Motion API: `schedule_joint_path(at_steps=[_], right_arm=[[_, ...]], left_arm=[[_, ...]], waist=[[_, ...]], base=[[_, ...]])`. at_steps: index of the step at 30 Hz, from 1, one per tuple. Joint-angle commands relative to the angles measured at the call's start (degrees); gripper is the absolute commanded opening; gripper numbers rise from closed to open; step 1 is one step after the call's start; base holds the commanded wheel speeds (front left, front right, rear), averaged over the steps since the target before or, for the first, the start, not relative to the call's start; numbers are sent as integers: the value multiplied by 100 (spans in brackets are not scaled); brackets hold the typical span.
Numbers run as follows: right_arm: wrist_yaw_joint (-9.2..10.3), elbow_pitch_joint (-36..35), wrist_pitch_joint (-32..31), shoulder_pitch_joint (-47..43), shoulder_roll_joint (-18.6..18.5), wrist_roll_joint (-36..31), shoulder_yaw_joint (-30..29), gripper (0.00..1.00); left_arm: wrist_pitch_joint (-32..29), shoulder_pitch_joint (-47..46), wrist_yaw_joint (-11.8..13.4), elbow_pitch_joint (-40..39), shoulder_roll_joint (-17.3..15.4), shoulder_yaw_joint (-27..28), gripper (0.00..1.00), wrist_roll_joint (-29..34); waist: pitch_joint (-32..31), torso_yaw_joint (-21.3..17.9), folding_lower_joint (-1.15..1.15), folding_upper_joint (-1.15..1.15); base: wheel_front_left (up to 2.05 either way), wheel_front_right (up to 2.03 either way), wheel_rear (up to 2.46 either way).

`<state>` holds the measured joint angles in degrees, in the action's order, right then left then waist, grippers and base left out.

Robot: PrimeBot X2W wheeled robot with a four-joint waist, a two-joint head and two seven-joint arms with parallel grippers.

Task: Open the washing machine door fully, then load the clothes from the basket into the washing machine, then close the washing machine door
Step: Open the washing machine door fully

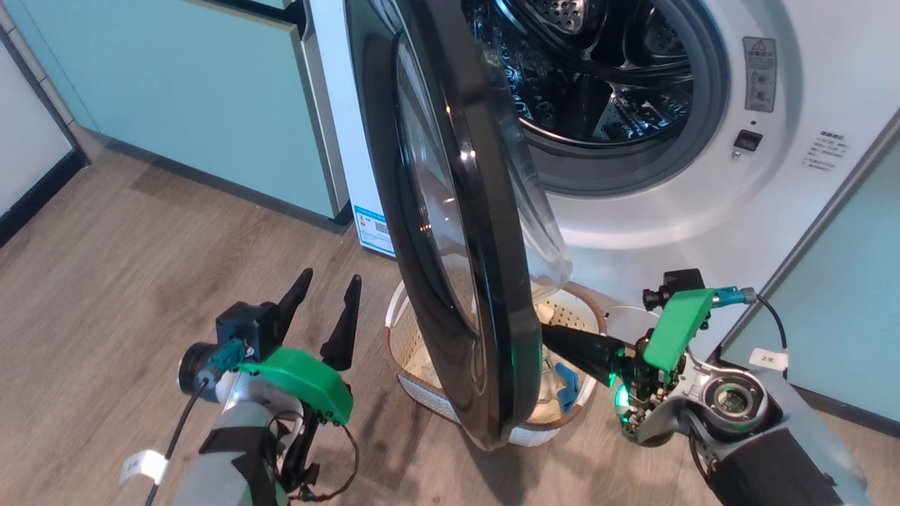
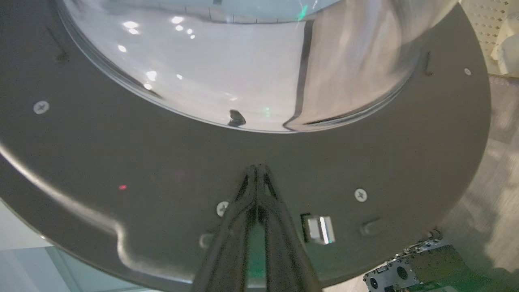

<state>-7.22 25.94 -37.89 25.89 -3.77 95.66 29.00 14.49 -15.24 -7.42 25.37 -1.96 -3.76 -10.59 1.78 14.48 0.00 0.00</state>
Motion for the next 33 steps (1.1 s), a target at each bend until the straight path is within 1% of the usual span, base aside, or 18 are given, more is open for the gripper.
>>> schedule_joint_path(at_steps=[1, 7, 13, 14, 15, 16, 17, 18, 26, 33], right_arm=[[-26, -226, 19, 86, 88, 115, 35, 0], [-26, -268, 24, 10, 89, 188, 48, 0], [-26, -317, 321, -46, 89, 86, -114, 0], [-26, -315, 414, -61, 89, 65, -172, 16], [-26, -319, 477, -75, 89, 56, -219, 28], [-26, -333, 526, -93, 89, 52, -270, 44], [-26, -335, 580, -118, 89, 57, -338, 67], [-26, -333, 632, -138, 89, 40, -405, 100], [-26, -432, 1137, -379, 47, -315, -937, 100], [-26, -696, 2050, -642, -164, -759, -1306, 100]], left_arm=[[51, -146, -6, -150, -111, 200, 100, 11], [51, -138, -6, -139, -110, 186, 100, 1], [51, -108, -6, -71, -135, 166, 100, -23], [51, -101, -6, -60, -148, 170, 100, -31], [51, -93, -6, -53, -160, 179, 100, -38], [51, -86, -6, -49, -172, 189, 100, -43], [51, -85, -6, -38, -191, 200, 100, -53], [51, -87, -6, -27, -211, 214, 100, -63], [51, -91, -6, -48, -325, 435, 100, -114], [51, -42, -6, -92, -408, 640, 100, -118]], waist=[[-16, -7, 0, 0], [-53, -26, 0, 0], [-102, -73, 0, 0], [-118, -90, 0, 0], [-132, -109, 0, 0], [-143, -127, 0, 0], [-154, -147, 0, 0], [-166, -169, 0, 0], [-225, -443, 0, 0], [-269, -707, 0, 0]], base=[[0, 0, 0], [0, 0, 0], [0, 0, 0], [0, 0, 0], [0, 0, 0], [0, 0, 0], [0, 0, 0], [0, 0, 0], [0, 0, 0], [0, 0, 0]])
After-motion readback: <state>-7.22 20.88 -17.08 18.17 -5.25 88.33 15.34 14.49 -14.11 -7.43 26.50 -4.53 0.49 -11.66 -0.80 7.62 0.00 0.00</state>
